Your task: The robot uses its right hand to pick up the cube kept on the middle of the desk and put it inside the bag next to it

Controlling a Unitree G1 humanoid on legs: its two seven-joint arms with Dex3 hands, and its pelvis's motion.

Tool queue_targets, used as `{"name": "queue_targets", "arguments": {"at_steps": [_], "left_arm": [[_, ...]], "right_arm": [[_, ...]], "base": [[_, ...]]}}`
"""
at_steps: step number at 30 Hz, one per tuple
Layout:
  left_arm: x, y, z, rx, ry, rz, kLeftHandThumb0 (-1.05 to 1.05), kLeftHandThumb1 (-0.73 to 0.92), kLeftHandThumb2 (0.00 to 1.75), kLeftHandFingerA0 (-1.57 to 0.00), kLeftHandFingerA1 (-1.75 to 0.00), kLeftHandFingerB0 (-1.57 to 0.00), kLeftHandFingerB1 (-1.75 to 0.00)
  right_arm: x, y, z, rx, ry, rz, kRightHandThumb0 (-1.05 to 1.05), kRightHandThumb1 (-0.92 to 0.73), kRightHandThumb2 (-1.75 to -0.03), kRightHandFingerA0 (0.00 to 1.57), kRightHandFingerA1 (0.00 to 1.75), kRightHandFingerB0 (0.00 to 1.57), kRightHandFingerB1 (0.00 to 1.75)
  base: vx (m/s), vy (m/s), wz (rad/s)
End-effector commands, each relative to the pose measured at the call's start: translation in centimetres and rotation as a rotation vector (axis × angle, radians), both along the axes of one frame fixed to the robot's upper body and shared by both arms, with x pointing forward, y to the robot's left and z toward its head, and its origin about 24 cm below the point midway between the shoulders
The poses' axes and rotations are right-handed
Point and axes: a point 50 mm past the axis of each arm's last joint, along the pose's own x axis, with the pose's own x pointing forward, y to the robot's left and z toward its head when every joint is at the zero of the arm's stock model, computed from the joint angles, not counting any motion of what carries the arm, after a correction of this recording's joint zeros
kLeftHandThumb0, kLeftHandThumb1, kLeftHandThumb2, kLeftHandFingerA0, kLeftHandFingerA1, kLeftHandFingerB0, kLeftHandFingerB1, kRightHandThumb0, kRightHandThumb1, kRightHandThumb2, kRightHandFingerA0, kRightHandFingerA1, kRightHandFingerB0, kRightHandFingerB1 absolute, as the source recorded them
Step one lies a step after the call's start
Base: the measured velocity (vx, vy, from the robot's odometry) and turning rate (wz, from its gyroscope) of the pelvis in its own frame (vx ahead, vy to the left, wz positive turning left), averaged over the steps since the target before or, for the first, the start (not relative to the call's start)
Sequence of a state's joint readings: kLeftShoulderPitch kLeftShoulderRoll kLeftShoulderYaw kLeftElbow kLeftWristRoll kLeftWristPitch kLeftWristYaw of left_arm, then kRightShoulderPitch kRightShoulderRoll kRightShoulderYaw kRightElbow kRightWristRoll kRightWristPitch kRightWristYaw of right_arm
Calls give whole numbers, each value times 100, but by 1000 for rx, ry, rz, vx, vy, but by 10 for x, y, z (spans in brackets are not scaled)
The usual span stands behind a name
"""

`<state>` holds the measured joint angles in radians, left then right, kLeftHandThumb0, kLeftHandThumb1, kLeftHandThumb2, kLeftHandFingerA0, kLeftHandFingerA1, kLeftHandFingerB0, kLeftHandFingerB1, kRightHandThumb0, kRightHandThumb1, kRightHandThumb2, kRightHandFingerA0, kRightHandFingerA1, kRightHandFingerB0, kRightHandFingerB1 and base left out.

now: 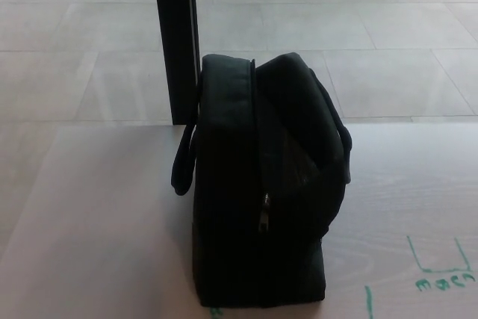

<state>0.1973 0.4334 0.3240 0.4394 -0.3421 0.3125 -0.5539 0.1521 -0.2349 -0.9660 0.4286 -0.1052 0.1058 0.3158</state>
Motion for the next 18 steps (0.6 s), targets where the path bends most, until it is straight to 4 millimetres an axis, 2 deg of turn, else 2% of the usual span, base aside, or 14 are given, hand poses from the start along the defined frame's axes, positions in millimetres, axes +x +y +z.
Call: {"name": "queue_targets", "arguments": {"at_steps": [1, 3, 4, 5, 6, 7, 8, 11, 12, 13, 14, 15, 16, 18], "left_arm": [[-3, -1, -2, -24, 15, 3, -68, 62, 90, -17, -55, -9, -46], [-3, 0, -2, -30, 18, 10, -66, 63, 90, -17, -54, -9, -46], [-4, 0, -2, -31, 16, 5, -63, 81, 63, -20, -52, -10, -38], [-4, 0, -2, -33, 14, -3, -63, 81, 63, -20, -52, -10, -38], [-5, 0, -3, -31, 27, 8, -65, 65, 91, -17, -55, -8, -46], [-5, 0, -3, -31, 27, 8, -65, 65, 91, -17, -55, -8, -46], [-5, 1, -3, -23, 32, 6, -63, 80, 62, -22, -52, -12, -38], [-6, 1, -4, -19, 31, -1, -63, 80, 63, -21, -52, -11, -38], [-5, 1, -3, -23, 24, -4, -62, 79, 63, -20, -52, -11, -39], [-5, 0, -3, -22, 23, -6, -63, 79, 62, -21, -53, -11, -39], [-5, 0, -3, -24, 27, -3, -63, 79, 62, -22, -53, -12, -39], [-5, 0, -3, -24, 28, -2, -63, 79, 62, -22, -53, -12, -39], [-5, 0, -3, -28, 28, 5, -62, 80, 62, -22, -53, -13, -39], [-5, 0, -3, -24, 29, 1, -62, 80, 62, -22, -53, -13, -39]], "right_arm": [[6, -2, 13, -52, -97, 70, -75, -74, -62, 22, 73, 24, 54], [8, -2, 13, -68, -89, 85, -80, -63, -71, 28, 77, 24, 54], [9, -1, 14, -81, -79, 99, -77, -70, -61, 37, 88, 34, 50], [10, -1, 15, -101, -65, 118, -77, -70, -61, 37, 88, 34, 50], [13, 0, 17, -113, -71, 171, -74, -68, -60, 42, 78, 39, 45], [13, 0, 17, -113, -71, 173, -74, -68, -60, 42, 78, 39, 45], [14, 2, 18, -126, -61, 201, -74, -67, -60, 46, 69, 42, 41], [17, 4, 18, -151, -46, 237, -74, -68, -60, 46, 68, 41, 41], [18, 7, 20, -141, -43, 278, -74, -51, -92, 45, 73, 34, 53], [18, 6, 16, -138, -32, 286, -88, -55, -93, 44, 70, 32, 49], [18, 6, 16, -136, -33, 288, -79, -63, -60, 45, 78, 40, 43], [18, 6, 16, -136, -35, 290, -79, -63, -60, 45, 78, 40, 43], [19, 5, 16, -141, -38, 291, -80, -50, -92, 46, 78, 35, 52], [20, 5, 17, -145, -41, 291, -80, -50, -92, 46, 78, 35, 52]], "base": [[0, 0, 0], [0, 0, 0], [0, 0, 0], [0, 0, 0], [0, 0, 0], [0, 0, 0], [0, 0, 0], [0, 0, 0], [0, 0, 0], [0, 0, 0], [0, 0, 0], [0, 0, 0], [0, 0, 0], [0, 0, 0]]}}
